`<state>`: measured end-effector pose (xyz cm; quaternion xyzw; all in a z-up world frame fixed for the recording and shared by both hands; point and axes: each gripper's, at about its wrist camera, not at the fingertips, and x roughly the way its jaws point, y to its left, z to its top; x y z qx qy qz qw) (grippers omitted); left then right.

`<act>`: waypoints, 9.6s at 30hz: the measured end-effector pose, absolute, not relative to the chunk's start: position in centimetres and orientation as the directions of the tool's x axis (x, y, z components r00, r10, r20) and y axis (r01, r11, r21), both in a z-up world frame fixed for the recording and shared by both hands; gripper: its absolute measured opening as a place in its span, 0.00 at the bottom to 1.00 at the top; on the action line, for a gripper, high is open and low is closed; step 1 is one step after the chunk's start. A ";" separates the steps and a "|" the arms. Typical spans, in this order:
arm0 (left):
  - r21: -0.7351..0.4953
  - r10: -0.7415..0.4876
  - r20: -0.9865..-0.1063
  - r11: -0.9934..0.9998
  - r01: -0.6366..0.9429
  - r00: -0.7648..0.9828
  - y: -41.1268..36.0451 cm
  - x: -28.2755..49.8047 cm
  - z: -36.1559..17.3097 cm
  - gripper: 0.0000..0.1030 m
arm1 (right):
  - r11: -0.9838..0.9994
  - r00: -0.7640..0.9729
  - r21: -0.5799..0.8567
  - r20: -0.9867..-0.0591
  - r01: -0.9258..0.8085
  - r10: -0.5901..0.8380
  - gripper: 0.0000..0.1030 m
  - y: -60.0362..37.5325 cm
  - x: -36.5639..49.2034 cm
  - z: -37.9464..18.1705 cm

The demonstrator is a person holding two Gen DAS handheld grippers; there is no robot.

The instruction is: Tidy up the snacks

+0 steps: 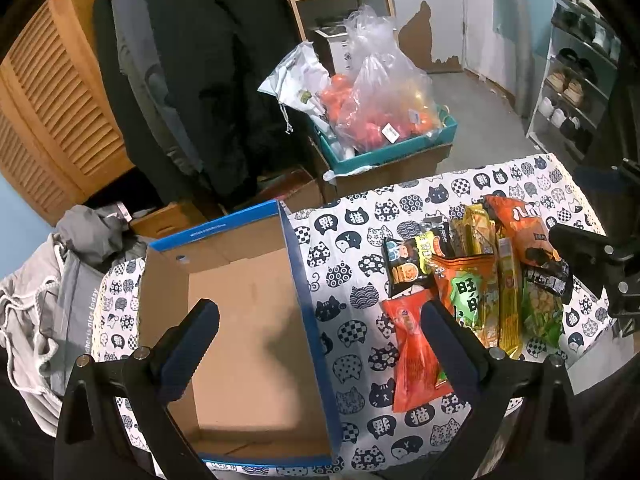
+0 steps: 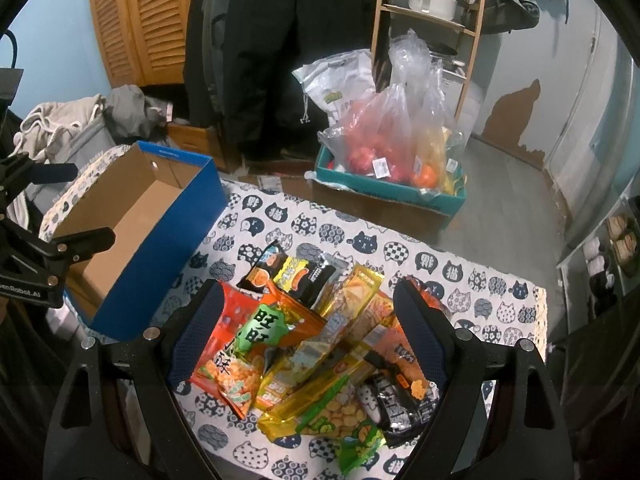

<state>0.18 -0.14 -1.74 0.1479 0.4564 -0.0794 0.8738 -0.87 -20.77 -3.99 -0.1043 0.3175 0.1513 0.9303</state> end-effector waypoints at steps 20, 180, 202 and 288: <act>0.186 -0.002 -0.822 0.944 0.271 0.570 -0.2 0.3 -1.7 0.99 | 0.932 0.747 -0.097 -0.629 -0.349 0.214 0.82 -20.8 -0.6 -3.6; 0.096 -0.104 -0.899 0.901 0.423 0.425 -5.9 3.6 -4.3 0.30 | 0.969 0.640 0.028 -0.746 -0.244 0.183 0.46 -25.6 6.3 -6.2; 0.120 -0.045 -0.863 0.949 0.291 0.503 4.2 2.4 -1.3 0.30 | 0.900 0.622 0.014 -0.718 -0.437 0.313 0.46 -13.4 5.2 -3.2; 0.124 0.022 -0.927 0.960 0.253 0.374 4.3 2.4 -5.7 0.74 | 0.915 0.553 0.036 -0.787 -0.402 0.274 0.79 -14.5 4.6 -5.9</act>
